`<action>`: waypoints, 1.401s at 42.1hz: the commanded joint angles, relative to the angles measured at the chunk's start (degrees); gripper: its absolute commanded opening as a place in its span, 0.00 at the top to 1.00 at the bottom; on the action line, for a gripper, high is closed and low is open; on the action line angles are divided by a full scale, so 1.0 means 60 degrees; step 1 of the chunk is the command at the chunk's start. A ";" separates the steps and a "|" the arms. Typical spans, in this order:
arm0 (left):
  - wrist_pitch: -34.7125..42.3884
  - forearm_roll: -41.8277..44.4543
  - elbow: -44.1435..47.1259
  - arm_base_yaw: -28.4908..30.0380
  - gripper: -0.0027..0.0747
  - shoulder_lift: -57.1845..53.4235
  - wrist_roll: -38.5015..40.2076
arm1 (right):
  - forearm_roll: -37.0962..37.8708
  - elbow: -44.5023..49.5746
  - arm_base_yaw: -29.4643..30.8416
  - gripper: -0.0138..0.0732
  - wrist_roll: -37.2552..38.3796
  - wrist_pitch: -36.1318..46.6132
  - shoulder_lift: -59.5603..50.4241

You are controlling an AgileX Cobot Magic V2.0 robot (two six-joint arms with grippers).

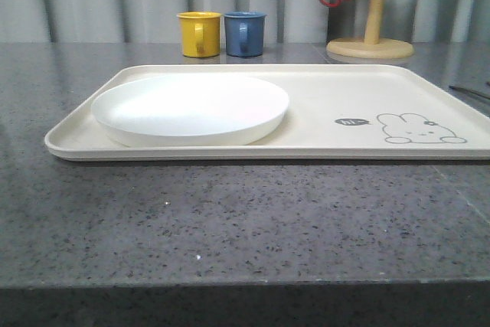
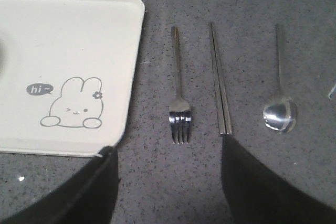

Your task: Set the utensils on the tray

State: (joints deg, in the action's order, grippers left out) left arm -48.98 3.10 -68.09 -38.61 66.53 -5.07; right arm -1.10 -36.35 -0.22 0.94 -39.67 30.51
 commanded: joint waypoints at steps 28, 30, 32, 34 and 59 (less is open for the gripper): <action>0.0967 -0.0053 0.2880 -0.0285 0.37 -0.4531 0.0201 | 0.0094 -0.0261 0.0047 0.31 -0.0098 0.0628 0.0086; 0.0967 -0.0053 0.2880 -0.0285 0.37 -0.4511 0.0201 | 0.0094 -0.0261 0.0047 0.31 -0.0098 0.0628 0.0086; 0.0967 -0.0053 0.2880 -0.0285 0.37 -0.4511 0.0201 | 0.0094 -0.0261 0.0047 0.31 -0.0098 0.0668 0.0086; 0.0967 -0.0053 0.2880 -0.0285 0.37 -0.4511 0.0201 | 0.0094 -0.0261 0.0047 0.31 -0.0098 0.0719 0.0086; 0.0967 -0.0053 0.2880 -0.0285 0.37 -0.4511 0.0201 | 0.0586 -0.2811 0.0047 0.31 -0.0098 -0.2217 0.3920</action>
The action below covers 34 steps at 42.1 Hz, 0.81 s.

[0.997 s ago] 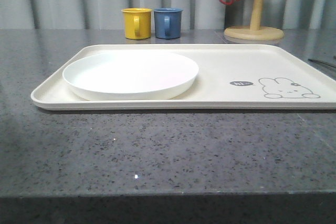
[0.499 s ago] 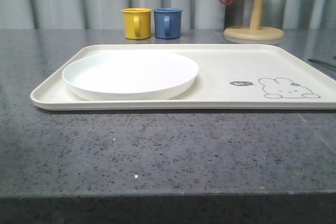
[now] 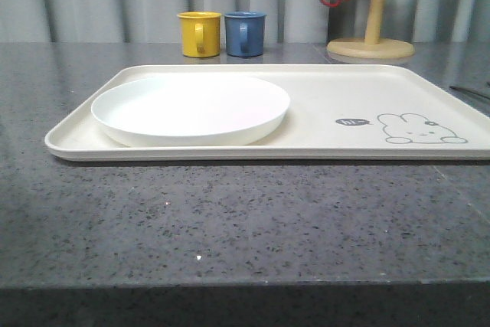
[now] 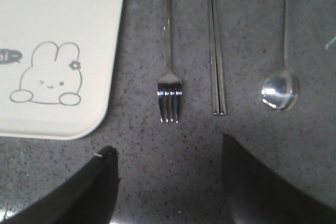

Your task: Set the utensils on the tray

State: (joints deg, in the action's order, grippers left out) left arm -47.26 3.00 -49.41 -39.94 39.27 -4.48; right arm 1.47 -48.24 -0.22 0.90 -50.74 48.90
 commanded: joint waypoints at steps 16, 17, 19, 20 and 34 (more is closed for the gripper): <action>0.0681 -0.0036 -0.0233 -0.0062 0.37 0.0032 0.0103 | 0.0114 -0.3611 0.0055 0.31 -0.0092 -0.1783 0.5016; 0.0681 -0.0036 -0.0233 -0.0062 0.37 0.0032 0.0103 | 0.0087 -0.3746 0.0055 0.31 -0.0092 -0.1812 0.5199; 0.0681 -0.0036 -0.0233 -0.0062 0.37 0.0032 0.0103 | 0.0051 -0.4026 0.0055 0.31 -0.0092 -0.1818 0.5589; 0.0681 -0.0036 -0.0233 -0.0062 0.37 0.0032 0.0103 | 0.0040 -0.4171 0.0055 0.31 -0.0092 -0.1809 0.5792; 0.0681 -0.0036 -0.0233 -0.0062 0.37 0.0032 0.0103 | -0.0152 -0.5481 0.0055 0.32 -0.0150 -0.2066 0.7714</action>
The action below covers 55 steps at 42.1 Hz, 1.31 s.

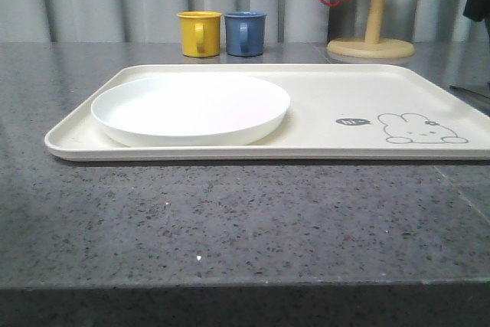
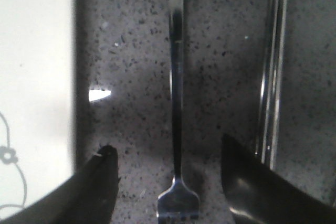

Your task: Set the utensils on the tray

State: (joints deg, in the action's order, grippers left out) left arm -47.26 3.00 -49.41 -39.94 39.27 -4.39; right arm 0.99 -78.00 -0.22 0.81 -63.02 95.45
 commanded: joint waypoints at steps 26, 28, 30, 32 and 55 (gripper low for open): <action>0.0681 -0.0036 -0.0233 -0.0062 0.37 0.0032 0.0088 | -0.0165 -0.1028 0.0055 0.80 -0.0225 -0.0193 0.0751; 0.0681 -0.0036 -0.0233 -0.0062 0.37 0.0032 0.0088 | -0.0165 -0.1028 0.0055 0.83 -0.0225 -0.0222 0.0751; 0.0681 -0.0036 -0.0233 -0.0062 0.37 0.0032 0.0088 | -0.0165 -0.1028 0.0055 0.84 -0.0225 -0.0226 0.0751; 0.0681 -0.0036 -0.0233 -0.0062 0.37 0.0032 0.0088 | -0.0165 -0.1028 0.0055 0.83 -0.0225 -0.0250 0.0751; 0.0681 -0.0036 -0.0233 -0.0062 0.37 0.0032 0.0088 | -0.1733 -0.2566 -0.1856 0.83 -0.0225 -0.1159 -0.0279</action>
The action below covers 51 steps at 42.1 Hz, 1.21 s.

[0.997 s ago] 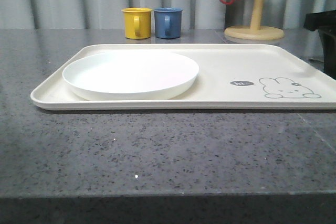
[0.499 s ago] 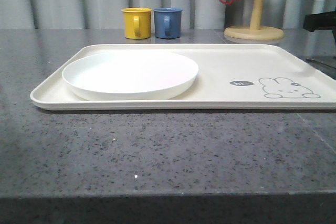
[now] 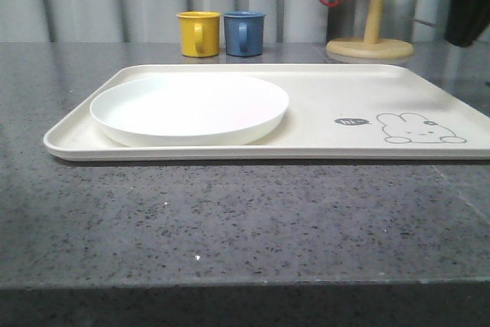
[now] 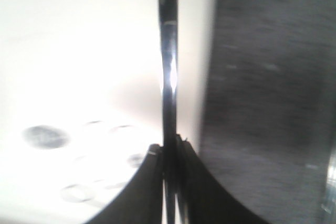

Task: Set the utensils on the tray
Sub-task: 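Grasp the silver fork beside the tray with the right gripper, then lower the fork onto the tray beside the plate and open the right gripper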

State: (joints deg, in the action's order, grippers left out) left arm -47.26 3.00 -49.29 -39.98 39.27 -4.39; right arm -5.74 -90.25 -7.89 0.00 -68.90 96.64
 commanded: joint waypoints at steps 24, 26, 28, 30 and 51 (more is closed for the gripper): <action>0.0681 -0.0036 -0.0253 -0.0056 0.37 0.0032 0.0088 | -0.1038 -0.0569 -0.2017 0.83 0.3617 0.1213 0.1250; 0.0681 -0.0036 -0.0253 -0.0056 0.37 0.0032 0.0088 | -0.0933 -0.0569 -0.2017 0.83 0.3756 0.1283 0.1381; 0.0681 -0.0036 -0.0253 -0.0056 0.37 0.0032 0.0088 | -0.0828 -0.0569 -0.2017 0.83 0.3869 0.1330 0.1452; 0.0681 -0.0036 -0.0253 -0.0056 0.37 0.0032 0.0088 | -0.0724 -0.0569 -0.2017 0.83 0.3928 0.1330 0.1478; 0.0681 -0.0036 -0.0253 -0.0056 0.37 0.0032 0.0088 | 0.0562 -0.0547 -0.2017 0.38 0.2545 0.0423 0.0337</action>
State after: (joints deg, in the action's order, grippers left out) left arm -47.26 3.00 -49.29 -39.98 39.27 -4.39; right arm -5.35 -91.95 -20.17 19.28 -64.29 105.58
